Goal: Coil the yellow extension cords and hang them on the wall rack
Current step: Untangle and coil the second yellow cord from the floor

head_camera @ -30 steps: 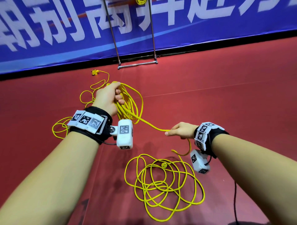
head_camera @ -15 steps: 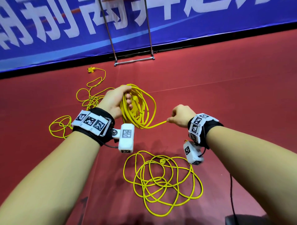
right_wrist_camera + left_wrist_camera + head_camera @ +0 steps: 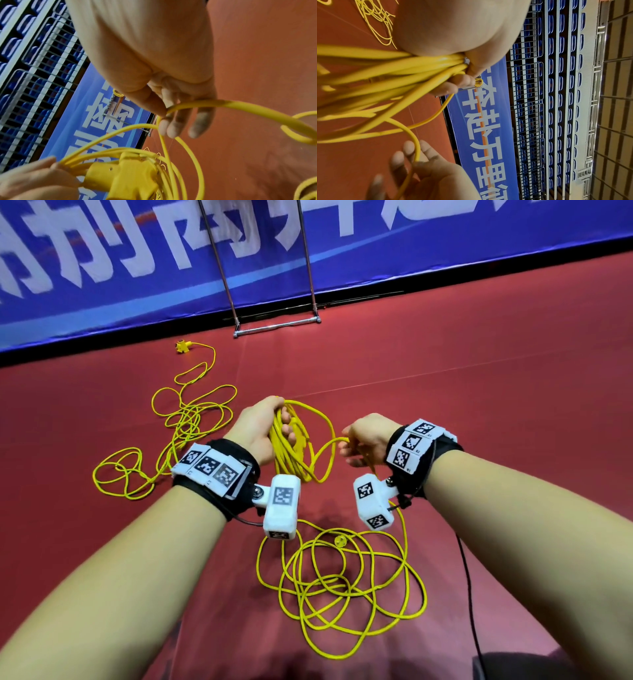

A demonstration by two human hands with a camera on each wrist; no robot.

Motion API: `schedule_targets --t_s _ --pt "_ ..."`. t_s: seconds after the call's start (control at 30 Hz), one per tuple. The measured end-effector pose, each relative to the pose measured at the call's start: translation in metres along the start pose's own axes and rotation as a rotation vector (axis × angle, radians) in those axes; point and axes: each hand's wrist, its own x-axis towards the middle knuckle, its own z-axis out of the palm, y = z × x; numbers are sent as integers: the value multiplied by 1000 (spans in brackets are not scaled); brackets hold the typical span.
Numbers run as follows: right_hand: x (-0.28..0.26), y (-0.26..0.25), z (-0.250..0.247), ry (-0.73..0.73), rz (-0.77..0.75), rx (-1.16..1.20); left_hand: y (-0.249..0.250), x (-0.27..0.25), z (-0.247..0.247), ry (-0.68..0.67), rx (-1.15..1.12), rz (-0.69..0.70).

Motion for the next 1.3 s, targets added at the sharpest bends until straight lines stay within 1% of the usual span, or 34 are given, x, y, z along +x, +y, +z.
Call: schedule_targets --t_s 0.07,0.17,0.3,0.37,0.4,0.5,0.53,0.6,0.73,0.87,0.97,1.07,1.17,1.23,1.3 --pt "0 0 -5 -86 39 29 -1 4 -4 28 -23 21" --pt "-1 2 -8 -130 69 -13 -3 7 -6 72 -43 54" --pt "-2 0 -4 -110 88 -13 -8 5 -5 107 -19 76" --pt "-6 -1 -3 -102 102 -72 -10 3 -3 126 -14 100" --pt "-7 -1 -4 -73 91 -122 -11 2 -2 137 -8 119" --pt "-5 1 -6 90 1 -256 -12 0 3 175 3 196" --pt "-5 1 -8 121 -18 -293 -12 0 4 185 7 224" --pt "-7 1 -10 132 -27 -352 -11 1 5 204 24 269" --pt "-9 -1 -10 73 -62 -389 -12 3 5 213 32 298" --pt "-8 -2 5 -1 -24 -167 -14 3 7 174 42 282" --pt "-14 -6 8 -88 3 -126 -18 6 8 112 60 244" --pt "-15 -10 10 -157 -4 -20 -21 7 10 44 84 190" --pt "-13 -14 16 -157 -22 101 -23 4 13 -4 81 131" --pt "-14 -17 17 -151 -2 194 -24 2 16 -18 88 109" --pt "-17 -20 17 -156 24 238 -26 0 18 -22 96 105"
